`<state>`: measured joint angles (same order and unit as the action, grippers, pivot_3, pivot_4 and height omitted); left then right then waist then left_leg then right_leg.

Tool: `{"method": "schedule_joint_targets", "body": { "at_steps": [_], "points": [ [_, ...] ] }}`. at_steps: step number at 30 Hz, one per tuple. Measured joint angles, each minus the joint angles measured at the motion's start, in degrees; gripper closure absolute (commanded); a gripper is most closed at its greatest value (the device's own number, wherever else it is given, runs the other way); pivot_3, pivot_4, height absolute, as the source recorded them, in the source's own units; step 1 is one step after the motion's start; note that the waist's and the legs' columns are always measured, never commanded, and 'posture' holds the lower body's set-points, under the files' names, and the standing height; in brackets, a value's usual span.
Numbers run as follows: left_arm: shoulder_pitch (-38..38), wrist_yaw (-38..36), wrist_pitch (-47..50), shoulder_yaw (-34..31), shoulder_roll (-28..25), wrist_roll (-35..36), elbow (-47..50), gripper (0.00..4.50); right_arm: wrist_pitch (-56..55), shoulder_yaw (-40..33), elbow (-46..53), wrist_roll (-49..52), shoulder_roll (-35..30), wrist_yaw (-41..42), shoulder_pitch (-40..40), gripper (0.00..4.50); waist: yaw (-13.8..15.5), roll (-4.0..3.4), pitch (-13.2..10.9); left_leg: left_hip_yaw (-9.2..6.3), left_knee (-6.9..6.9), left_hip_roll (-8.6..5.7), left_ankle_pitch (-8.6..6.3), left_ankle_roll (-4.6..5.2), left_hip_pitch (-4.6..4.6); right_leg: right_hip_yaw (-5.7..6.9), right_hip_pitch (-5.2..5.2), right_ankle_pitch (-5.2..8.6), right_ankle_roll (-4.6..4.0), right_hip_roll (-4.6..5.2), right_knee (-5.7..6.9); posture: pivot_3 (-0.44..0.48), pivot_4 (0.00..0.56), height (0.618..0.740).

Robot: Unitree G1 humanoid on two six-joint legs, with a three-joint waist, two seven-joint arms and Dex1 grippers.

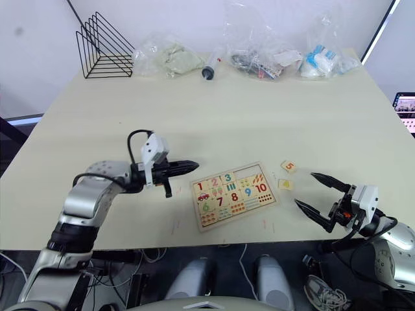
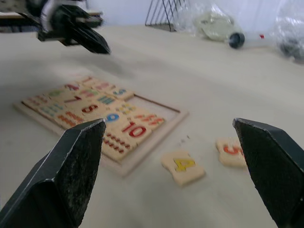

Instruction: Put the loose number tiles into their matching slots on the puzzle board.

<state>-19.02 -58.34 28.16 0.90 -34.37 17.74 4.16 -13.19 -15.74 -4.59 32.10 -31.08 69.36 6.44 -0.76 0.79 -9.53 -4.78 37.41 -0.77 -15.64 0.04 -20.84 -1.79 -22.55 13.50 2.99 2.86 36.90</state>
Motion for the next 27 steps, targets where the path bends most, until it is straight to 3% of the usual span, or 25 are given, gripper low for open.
{"method": "schedule_joint_targets", "body": {
  "at_steps": [9,13,18,19,27],
  "points": [
    [16.9,3.5,-6.2,-12.2,0.2,4.4,3.0,4.46,0.6,-3.6,-6.5,0.2,-3.8,2.2,0.7,0.00,-0.1,-0.03,0.0,0.10,-0.08,0.05,-0.01,0.00,0.06,-0.04,0.00,0.01,-0.01,0.11,-0.03,0.000,0.150,0.740],
    [22.1,4.6,-8.5,-15.9,0.2,5.1,3.1,3.19,1.6,-5.1,-8.0,0.6,-4.3,2.9,0.5,0.00,0.1,-0.02,0.0,0.12,-0.06,0.06,-0.01,0.01,0.05,0.01,0.02,0.01,-0.01,0.11,-0.05,0.000,0.150,0.740],
    [29.0,4.9,-13.3,-20.9,0.2,6.0,3.1,0.44,3.1,-6.5,-11.0,1.2,-6.5,4.4,0.6,0.00,0.1,-0.02,0.0,0.22,-0.08,0.07,-0.02,0.02,0.03,-0.02,0.02,0.01,-0.01,0.17,-0.11,0.000,0.150,0.740],
    [29.8,4.9,-14.0,-21.5,0.2,6.0,3.0,0.18,3.2,-7.0,-11.4,1.2,-6.8,4.5,0.7,0.00,0.1,0.00,0.0,0.24,-0.08,0.07,-0.02,0.02,0.03,0.00,0.02,0.01,-0.01,0.17,-0.11,0.000,0.150,0.740],
    [34.2,3.7,-17.7,-25.5,-0.1,8.5,3.3,0.03,3.0,-7.8,-16.7,1.3,-8.1,7.4,-1.4,0.00,0.1,0.02,0.1,0.41,-0.06,0.10,-0.02,0.02,0.06,0.03,0.07,0.03,-0.03,0.15,-0.11,0.000,0.150,0.740]
  ]
}}
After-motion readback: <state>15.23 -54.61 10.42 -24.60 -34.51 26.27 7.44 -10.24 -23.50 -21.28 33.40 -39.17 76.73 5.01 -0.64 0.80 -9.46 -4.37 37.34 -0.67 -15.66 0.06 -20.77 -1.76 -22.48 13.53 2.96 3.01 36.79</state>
